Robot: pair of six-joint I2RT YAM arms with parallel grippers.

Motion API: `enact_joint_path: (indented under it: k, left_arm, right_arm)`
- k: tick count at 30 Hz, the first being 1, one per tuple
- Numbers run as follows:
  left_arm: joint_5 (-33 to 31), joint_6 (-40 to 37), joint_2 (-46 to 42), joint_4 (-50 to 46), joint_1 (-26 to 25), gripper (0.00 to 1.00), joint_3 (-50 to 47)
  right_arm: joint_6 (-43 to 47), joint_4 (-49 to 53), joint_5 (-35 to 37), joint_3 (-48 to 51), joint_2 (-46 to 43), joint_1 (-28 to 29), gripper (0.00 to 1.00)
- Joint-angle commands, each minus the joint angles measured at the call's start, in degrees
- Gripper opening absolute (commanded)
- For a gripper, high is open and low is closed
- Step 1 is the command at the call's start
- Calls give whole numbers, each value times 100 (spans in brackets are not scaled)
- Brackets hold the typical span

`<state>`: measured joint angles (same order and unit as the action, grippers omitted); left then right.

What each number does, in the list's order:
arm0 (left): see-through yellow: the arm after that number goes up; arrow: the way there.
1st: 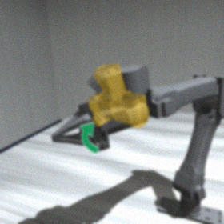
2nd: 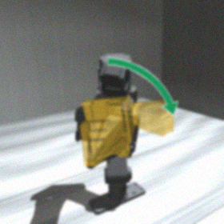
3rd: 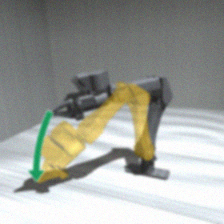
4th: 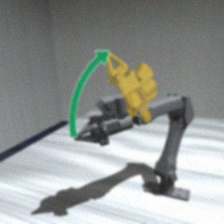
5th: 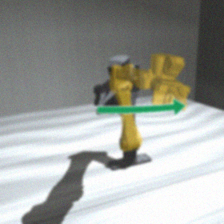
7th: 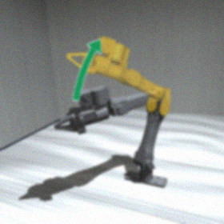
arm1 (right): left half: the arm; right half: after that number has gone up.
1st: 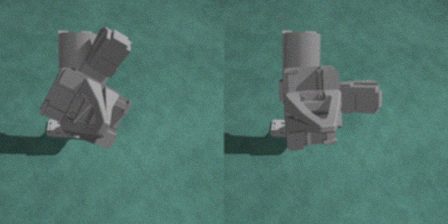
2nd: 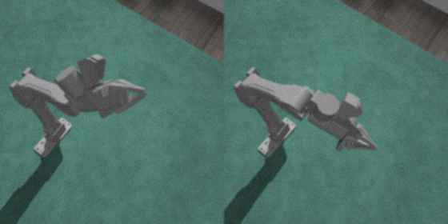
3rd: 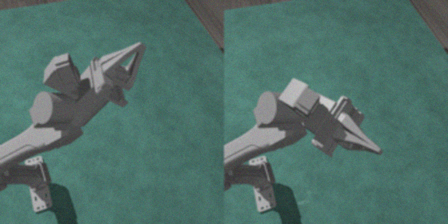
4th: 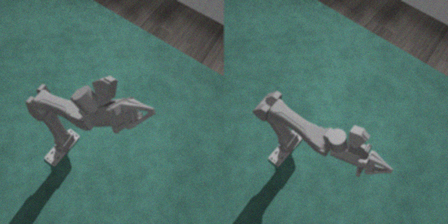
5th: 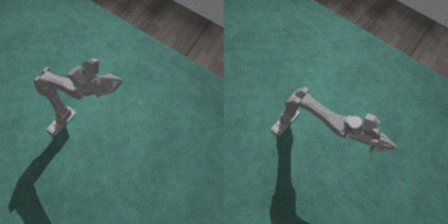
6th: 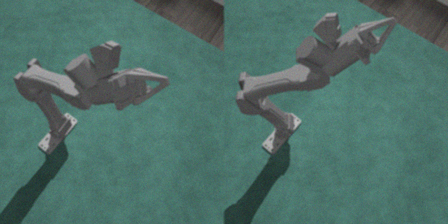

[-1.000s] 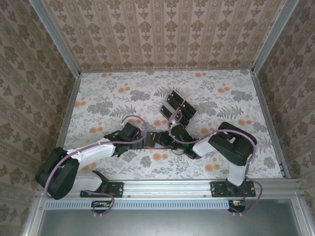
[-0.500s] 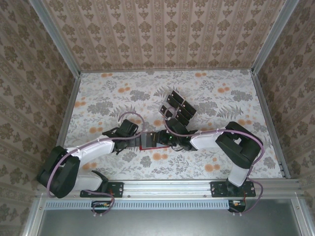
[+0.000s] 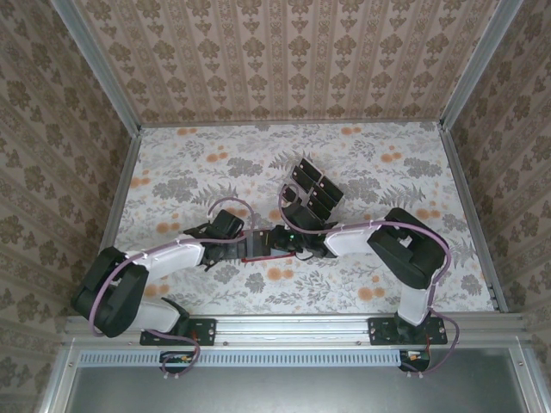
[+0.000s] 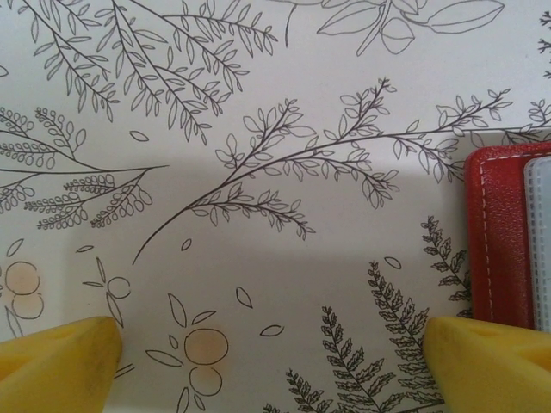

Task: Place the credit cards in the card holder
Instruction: Insert the credit card into the card slot.

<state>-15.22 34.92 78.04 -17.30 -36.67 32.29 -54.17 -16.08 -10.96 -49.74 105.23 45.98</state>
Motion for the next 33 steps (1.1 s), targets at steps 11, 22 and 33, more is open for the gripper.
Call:
enact_joint_path:
  k: [11,22,33]
  left_arm:
    - [95,61,76,154,20,100,-52]
    - [29,15,-205,-159,93,100,298]
    - [-60,63,-288,-314,300,100,229]
  right_arm:
    - [6,132,-357,-403,318,34,9]
    - [-31,144,-522,-603,407,97,9]
    - [412,1119,40,-719,-28,94,30]
